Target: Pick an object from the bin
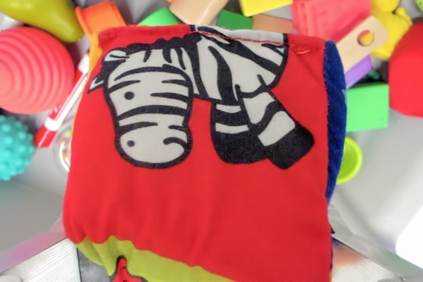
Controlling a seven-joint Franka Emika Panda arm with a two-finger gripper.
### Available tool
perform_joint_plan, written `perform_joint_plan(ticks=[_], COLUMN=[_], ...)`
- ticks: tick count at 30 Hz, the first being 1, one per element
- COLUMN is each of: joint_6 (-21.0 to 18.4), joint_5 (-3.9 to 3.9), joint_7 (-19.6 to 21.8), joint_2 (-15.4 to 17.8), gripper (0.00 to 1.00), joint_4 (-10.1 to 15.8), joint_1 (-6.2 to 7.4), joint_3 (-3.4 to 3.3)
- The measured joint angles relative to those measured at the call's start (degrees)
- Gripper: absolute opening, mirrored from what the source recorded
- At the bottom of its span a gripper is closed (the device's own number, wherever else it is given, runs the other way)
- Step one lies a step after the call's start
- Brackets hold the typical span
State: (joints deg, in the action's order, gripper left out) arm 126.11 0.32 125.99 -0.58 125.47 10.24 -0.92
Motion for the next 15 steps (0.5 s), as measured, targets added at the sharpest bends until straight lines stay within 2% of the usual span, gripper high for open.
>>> perform_joint_plan(ticks=[15], joint_6=[-8.23], joint_5=[-0.04], joint_7=[0.08], joint_2=[3.42], gripper=[0.00], joint_4=[-4.85], joint_1=[0.00], joint_3=[0.00])
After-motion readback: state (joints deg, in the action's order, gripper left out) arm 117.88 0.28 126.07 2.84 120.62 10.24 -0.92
